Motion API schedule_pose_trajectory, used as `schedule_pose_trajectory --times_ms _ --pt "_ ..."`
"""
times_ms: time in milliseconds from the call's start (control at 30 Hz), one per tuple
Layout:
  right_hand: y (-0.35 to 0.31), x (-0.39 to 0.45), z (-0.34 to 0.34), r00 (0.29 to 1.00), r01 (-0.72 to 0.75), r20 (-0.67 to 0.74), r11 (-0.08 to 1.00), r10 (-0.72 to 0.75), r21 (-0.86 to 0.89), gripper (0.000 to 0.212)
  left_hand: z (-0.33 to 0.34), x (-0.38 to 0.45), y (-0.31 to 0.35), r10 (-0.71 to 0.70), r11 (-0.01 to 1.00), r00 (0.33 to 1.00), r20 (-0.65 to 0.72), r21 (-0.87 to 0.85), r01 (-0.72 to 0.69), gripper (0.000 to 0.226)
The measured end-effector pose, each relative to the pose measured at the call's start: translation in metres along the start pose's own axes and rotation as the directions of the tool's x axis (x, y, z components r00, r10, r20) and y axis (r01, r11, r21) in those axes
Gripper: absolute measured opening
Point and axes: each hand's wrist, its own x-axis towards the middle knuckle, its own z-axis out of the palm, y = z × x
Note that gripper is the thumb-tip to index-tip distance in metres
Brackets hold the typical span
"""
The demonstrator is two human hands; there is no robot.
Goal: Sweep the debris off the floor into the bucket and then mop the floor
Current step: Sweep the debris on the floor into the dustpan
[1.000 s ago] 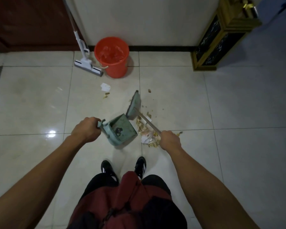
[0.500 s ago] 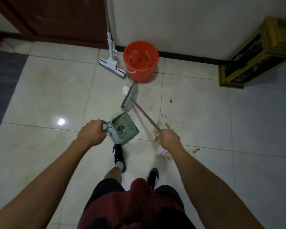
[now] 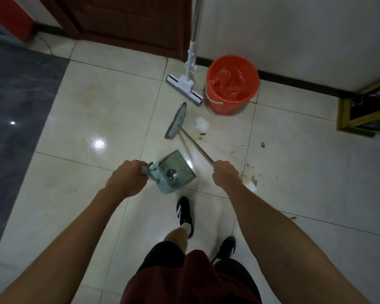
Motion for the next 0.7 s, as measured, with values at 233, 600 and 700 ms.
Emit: schedule_pose_trajectory --times_ms 233,600,700 --pt "-0.044 0.046 -0.009 0.999 -0.035 -0.034 0.999 0.036 0.02 0.028 -0.015 0.03 -0.026 -0.027 0.998 0.999 0.017 -0.051 0.028 0.012" --pt "-0.009 0.018 0.011 0.988 -0.152 0.008 0.988 0.152 0.038 0.03 -0.018 0.04 -0.011 0.046 0.998 0.999 0.006 0.051 -0.046 0.013" --pt "0.017 -0.001 0.019 0.988 -0.152 -0.011 0.988 0.152 0.005 0.03 -0.014 0.034 -0.002 0.083 0.991 0.997 0.008 0.109 -0.084 0.017"
